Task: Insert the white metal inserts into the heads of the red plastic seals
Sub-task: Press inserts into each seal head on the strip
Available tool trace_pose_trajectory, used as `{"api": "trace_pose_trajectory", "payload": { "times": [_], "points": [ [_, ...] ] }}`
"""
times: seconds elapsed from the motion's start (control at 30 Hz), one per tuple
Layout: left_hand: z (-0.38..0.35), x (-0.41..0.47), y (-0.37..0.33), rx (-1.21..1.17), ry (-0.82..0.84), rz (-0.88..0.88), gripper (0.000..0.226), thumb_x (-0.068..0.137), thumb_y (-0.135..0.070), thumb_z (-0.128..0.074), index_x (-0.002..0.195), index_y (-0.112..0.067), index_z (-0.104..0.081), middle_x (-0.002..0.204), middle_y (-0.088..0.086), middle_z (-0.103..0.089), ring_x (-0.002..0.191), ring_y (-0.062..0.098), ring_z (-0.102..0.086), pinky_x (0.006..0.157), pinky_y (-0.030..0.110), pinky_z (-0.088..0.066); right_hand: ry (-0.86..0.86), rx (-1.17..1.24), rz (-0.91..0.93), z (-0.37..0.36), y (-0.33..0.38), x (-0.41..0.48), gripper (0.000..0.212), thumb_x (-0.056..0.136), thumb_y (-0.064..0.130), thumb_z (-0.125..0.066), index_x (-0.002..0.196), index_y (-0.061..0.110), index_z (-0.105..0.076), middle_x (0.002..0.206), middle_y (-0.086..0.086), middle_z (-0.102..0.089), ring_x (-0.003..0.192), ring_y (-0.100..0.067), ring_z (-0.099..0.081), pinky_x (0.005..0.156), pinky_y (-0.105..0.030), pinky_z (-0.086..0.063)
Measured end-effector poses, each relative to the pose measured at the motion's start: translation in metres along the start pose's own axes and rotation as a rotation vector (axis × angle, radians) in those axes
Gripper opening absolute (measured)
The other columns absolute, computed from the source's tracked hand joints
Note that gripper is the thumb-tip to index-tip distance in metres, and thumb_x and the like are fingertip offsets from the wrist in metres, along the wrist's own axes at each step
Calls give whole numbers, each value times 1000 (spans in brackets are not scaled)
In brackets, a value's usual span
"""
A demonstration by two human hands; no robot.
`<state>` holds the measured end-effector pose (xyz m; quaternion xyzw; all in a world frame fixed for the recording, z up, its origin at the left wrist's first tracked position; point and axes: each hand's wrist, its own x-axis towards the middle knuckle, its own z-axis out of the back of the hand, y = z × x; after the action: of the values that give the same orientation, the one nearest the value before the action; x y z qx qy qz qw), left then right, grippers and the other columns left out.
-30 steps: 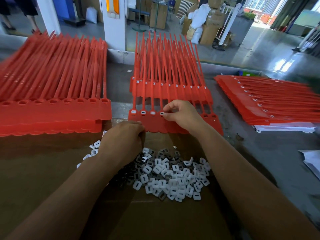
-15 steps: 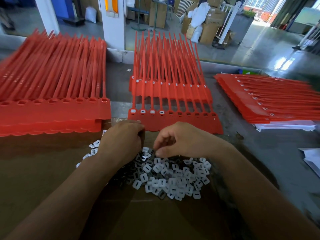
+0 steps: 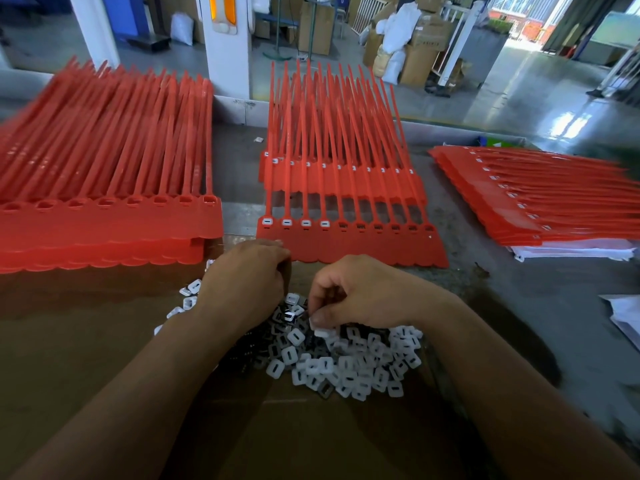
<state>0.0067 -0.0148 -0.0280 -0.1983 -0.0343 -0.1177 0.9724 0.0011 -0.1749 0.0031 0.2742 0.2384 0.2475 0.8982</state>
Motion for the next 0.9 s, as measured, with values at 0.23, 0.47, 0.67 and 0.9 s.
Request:
{"api": "trace_pose_trajectory", "payload": {
  "times": [0.23, 0.47, 0.67, 0.9],
  "points": [
    [-1, 0, 0, 2, 3, 8, 39, 88, -8, -42, 122, -17, -58, 137, -2, -49, 123, 19, -46, 100, 32, -37, -49, 140, -31, 3, -7, -2, 13, 89, 16, -59, 80, 24, -56, 73, 14, -65, 69, 6, -63, 65, -11, -48],
    [-1, 1, 0, -5, 8, 7, 40, 88, -8, -42, 125, -17, -56, 140, -3, -45, 126, 18, -43, 102, 33, -37, -97, 157, -7, 4, -9, -3, 24, 87, 9, -61, 81, 32, -57, 74, 13, -64, 71, 5, -60, 66, -9, -46],
    [-2, 1, 0, -21, 7, 14, 39, 89, -8, -42, 123, -17, -58, 138, -2, -47, 125, 18, -44, 102, 35, -38, -177, 167, 18, 4, -12, -4, 24, 85, 8, -62, 98, 28, -64, 64, 16, -56, 60, 10, -53, 63, -2, -39],
    [-1, 1, 0, -16, 4, 12, 37, 88, -7, -41, 118, -15, -61, 133, -1, -52, 119, 18, -48, 98, 34, -41, -324, 153, 26, 5, -18, 1, 12, 86, 12, -62, 82, 23, -64, 73, 12, -64, 66, 5, -60, 62, -5, -44]
  ]
}}
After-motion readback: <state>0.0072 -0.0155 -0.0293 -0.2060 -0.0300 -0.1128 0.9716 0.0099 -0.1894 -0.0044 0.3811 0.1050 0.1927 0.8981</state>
